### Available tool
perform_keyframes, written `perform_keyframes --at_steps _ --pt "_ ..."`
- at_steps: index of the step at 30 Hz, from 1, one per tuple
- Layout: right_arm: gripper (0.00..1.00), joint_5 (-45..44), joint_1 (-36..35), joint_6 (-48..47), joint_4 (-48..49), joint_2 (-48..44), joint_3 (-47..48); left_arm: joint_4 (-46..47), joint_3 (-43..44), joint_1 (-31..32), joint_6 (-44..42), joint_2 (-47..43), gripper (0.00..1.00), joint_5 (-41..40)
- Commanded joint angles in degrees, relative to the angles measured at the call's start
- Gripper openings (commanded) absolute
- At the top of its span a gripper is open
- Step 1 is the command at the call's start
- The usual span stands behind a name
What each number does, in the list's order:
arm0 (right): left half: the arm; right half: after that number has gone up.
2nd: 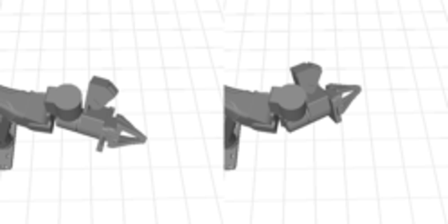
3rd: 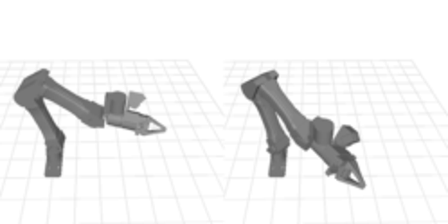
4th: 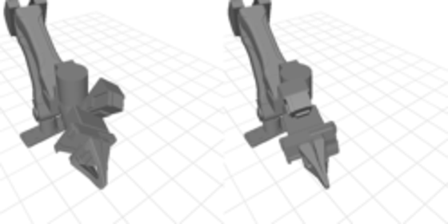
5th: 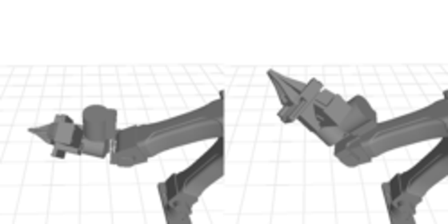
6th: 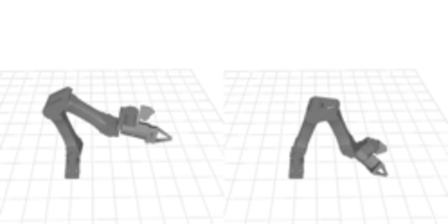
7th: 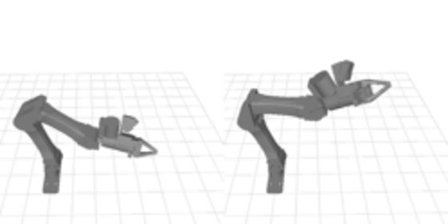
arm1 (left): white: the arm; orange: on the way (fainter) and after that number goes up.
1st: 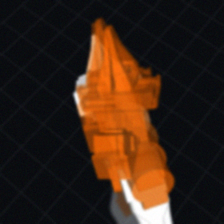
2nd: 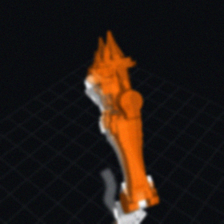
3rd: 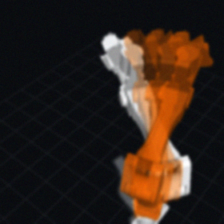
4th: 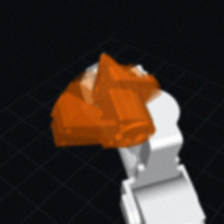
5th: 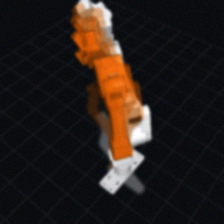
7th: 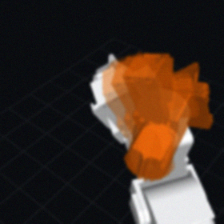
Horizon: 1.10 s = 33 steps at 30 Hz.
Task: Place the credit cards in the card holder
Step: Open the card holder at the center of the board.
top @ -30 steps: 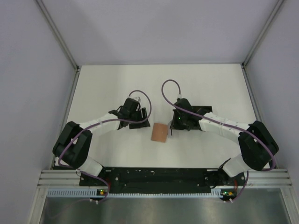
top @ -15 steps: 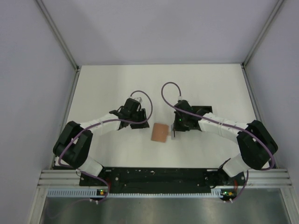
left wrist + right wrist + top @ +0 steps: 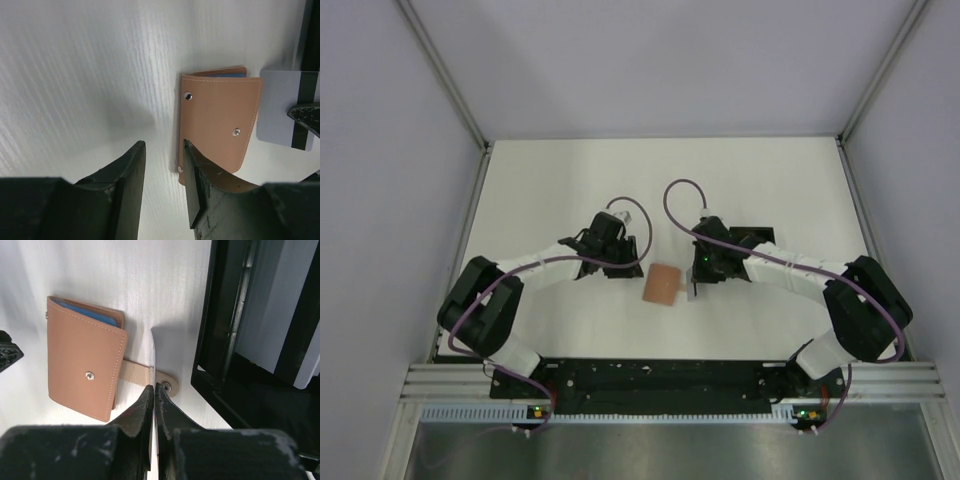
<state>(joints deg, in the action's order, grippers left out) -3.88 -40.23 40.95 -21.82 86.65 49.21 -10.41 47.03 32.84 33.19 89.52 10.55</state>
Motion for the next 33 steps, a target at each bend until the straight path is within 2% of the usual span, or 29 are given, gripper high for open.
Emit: perform_keyframes --at_steps 1,4,9,14,18,20,28,30,33 --pt "0.00 1.8 0.1 -0.2 1.4 0.9 1.6 3.6 -0.1 1.3 -0.8 0.9 0.41 3.7" --pt "0.00 5.4 0.8 2.4 4.7 1.0 1.0 4.0 -0.4 2.6 0.1 1.5 0.38 4.6" --pt "0.00 8.9 1.6 4.0 8.2 2.5 0.4 3.1 -1.3 3.5 1.6 2.4 0.22 3.4" --pt "0.00 11.6 2.9 5.5 11.2 2.3 -2.0 0.8 -1.2 3.7 0.5 2.3 0.14 0.3" --pt "0.00 14.2 4.2 6.6 13.8 1.4 -4.1 0.7 -1.0 3.6 -0.4 2.5 0.03 0.9" --pt "0.00 14.6 4.3 6.6 14.3 1.2 -4.2 0.8 -0.8 3.7 -0.6 2.4 0.00 1.2" --pt "0.00 18.2 4.2 7.7 17.5 -0.2 -4.2 0.3 0.3 3.7 -2.1 1.7 0.02 0.8" --pt "0.00 18.3 4.3 7.7 17.6 -0.9 -4.1 -0.4 1.3 3.7 -2.4 1.5 0.09 0.4" --pt "0.00 18.2 4.3 7.7 17.4 -1.7 -3.9 -0.8 1.9 3.7 -2.6 0.7 0.25 -0.6"
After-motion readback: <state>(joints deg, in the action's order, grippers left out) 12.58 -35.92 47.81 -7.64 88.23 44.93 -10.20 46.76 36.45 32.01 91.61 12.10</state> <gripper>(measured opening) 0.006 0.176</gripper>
